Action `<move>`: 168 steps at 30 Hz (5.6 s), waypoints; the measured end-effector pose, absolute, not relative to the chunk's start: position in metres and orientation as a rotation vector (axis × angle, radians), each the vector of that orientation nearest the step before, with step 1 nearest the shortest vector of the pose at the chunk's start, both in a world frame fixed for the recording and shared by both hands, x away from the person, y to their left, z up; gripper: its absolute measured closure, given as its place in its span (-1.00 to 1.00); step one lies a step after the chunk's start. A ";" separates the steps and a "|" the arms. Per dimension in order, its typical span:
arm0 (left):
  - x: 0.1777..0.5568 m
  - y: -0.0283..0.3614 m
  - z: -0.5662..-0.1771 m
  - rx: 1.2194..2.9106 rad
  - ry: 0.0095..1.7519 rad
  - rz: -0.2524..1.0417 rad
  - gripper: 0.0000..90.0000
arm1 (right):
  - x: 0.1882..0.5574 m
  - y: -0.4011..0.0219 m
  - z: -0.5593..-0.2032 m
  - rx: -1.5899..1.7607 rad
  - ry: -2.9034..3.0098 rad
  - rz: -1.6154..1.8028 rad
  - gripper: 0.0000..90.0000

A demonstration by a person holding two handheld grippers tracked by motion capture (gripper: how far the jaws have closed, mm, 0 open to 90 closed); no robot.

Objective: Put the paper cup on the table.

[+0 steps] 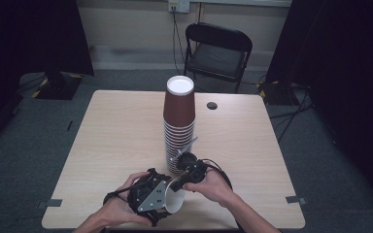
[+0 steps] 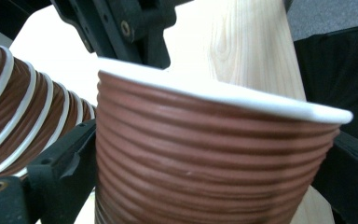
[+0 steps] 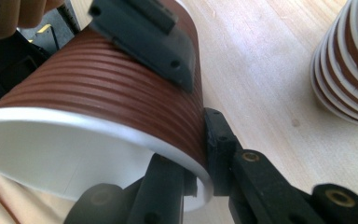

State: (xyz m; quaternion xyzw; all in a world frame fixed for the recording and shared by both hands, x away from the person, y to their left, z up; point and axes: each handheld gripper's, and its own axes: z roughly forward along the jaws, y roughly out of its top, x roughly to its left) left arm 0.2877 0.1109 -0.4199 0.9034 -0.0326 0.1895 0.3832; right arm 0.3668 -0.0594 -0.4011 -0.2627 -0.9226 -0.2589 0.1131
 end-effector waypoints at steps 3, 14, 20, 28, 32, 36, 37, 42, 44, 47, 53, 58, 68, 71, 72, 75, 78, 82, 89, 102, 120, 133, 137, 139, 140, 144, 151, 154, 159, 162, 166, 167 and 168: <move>0.285 0.108 -0.422 2.300 -0.062 0.489 -0.90 | 0.366 -0.057 -0.402 -0.787 -2.717 -0.741 0.90; 0.283 0.116 -0.421 2.215 0.003 0.498 -0.82 | 0.363 -0.054 -0.399 -0.794 -2.720 -0.826 0.90; 0.287 0.121 -0.421 2.180 0.032 0.467 -0.80 | 0.362 -0.057 -0.397 -0.805 -2.711 -0.902 0.87; 0.289 0.127 -0.422 2.145 0.106 0.430 -0.80 | 0.359 -0.063 -0.393 -0.816 -2.689 -1.036 0.71; 0.296 0.132 -0.422 2.112 0.169 0.372 -0.80 | 0.357 -0.067 -0.390 -0.831 -2.680 -1.094 0.60; 0.302 0.139 -0.423 2.081 0.228 0.330 -0.80 | 0.357 -0.071 -0.388 -0.832 -2.673 -1.148 0.56; 0.304 0.140 -0.423 2.086 0.227 0.329 -0.80 | 0.358 -0.072 -0.387 -0.830 -2.667 -1.168 0.56; 0.305 0.143 -0.424 2.065 0.249 0.306 -0.80 | 0.356 -0.074 -0.387 -0.829 -2.655 -1.205 0.54; 0.304 0.142 -0.425 2.057 0.265 0.295 -0.80 | 0.356 -0.074 -0.387 -0.832 -2.651 -1.219 0.54; 0.304 0.144 -0.427 2.060 0.270 0.296 -0.80 | 0.355 -0.076 -0.386 -0.829 -2.646 -1.251 0.54; 0.307 0.148 -0.429 2.047 0.335 0.264 -0.80 | 0.355 -0.082 -0.385 -0.798 -2.622 -1.329 0.51; 0.310 0.151 -0.429 2.036 0.367 0.250 -0.80 | 0.353 -0.086 -0.383 -0.793 -2.612 -1.372 0.48; 0.317 0.159 -0.427 1.998 0.466 0.254 -0.80 | 0.350 -0.106 -0.386 -0.870 -2.588 -1.452 0.42; 0.318 0.162 -0.427 1.986 0.485 0.261 -0.80 | 0.349 -0.112 -0.389 -0.893 -2.585 -1.461 0.42; 0.319 0.163 -0.427 1.977 0.493 0.266 -0.80 | 0.349 -0.114 -0.390 -0.899 -2.583 -1.460 0.41; 0.320 0.166 -0.425 1.955 0.522 0.293 -0.80 | 0.348 -0.120 -0.394 -0.918 -2.592 -1.453 0.35; 0.324 0.170 -0.424 1.920 0.551 0.299 -0.80 | 0.347 -0.126 -0.397 -0.939 -2.592 -1.463 0.30; 0.330 0.176 -0.424 1.889 0.588 0.307 -0.80 | 0.349 -0.137 -0.397 -1.003 -2.585 -1.485 0.20; 0.338 0.186 -0.421 1.859 0.644 0.374 -0.80 | 0.351 -0.155 -0.399 -1.086 -2.586 -1.530 0.09; 0.351 0.209 -0.417 1.775 0.740 0.471 -0.81 | 0.349 -0.179 -0.415 -1.189 -2.605 -1.494 -0.04; 0.386 0.225 -0.398 1.679 0.867 0.585 -0.82 | 0.334 -0.221 -0.431 -1.378 -2.603 -1.510 -0.11; 0.426 0.229 -0.396 1.659 0.962 0.679 -0.82 | 0.332 -0.233 -0.447 -1.445 -2.570 -1.488 -0.15; 0.441 0.232 -0.402 1.639 0.974 0.699 -0.82 | 0.332 -0.233 -0.448 -1.453 -2.565 -1.499 -0.19; 0.452 0.233 -0.411 1.622 1.000 0.685 -0.82 | 0.333 -0.231 -0.447 -1.449 -2.565 -1.504 -0.19; 0.452 0.233 -0.411 1.622 1.000 0.685 -0.82 | 0.333 -0.231 -0.447 -1.449 -2.565 -1.504 -0.19; 0.463 0.230 -0.421 1.632 1.014 0.692 -0.82 | 0.333 -0.230 -0.447 -1.438 -2.565 -1.503 -0.19; 0.478 0.221 -0.441 1.648 1.016 0.645 -0.82 | 0.332 -0.231 -0.448 -1.434 -2.562 -1.507 -0.19; 0.482 0.217 -0.447 1.649 1.021 0.620 -0.82 | 0.332 -0.232 -0.448 -1.434 -2.557 -1.506 -0.19; 0.486 0.206 -0.456 1.656 1.012 0.595 -0.82 | 0.332 -0.231 -0.447 -1.430 -2.556 -1.512 -0.19; 0.485 0.204 -0.459 1.669 1.014 0.610 -0.82 | 0.332 -0.232 -0.447 -1.431 -2.557 -1.512 -0.19; 0.483 0.204 -0.468 1.651 1.013 0.599 -0.82 | 0.332 -0.232 -0.447 -1.432 -2.553 -1.509 -0.19; 0.483 0.206 -0.467 1.647 1.020 0.587 -0.82 | 0.332 -0.232 -0.447 -1.435 -2.552 -1.513 -0.19; 0.483 0.207 -0.467 1.645 1.023 0.580 -0.82 | 0.332 -0.232 -0.447 -1.435 -2.552 -1.513 -0.19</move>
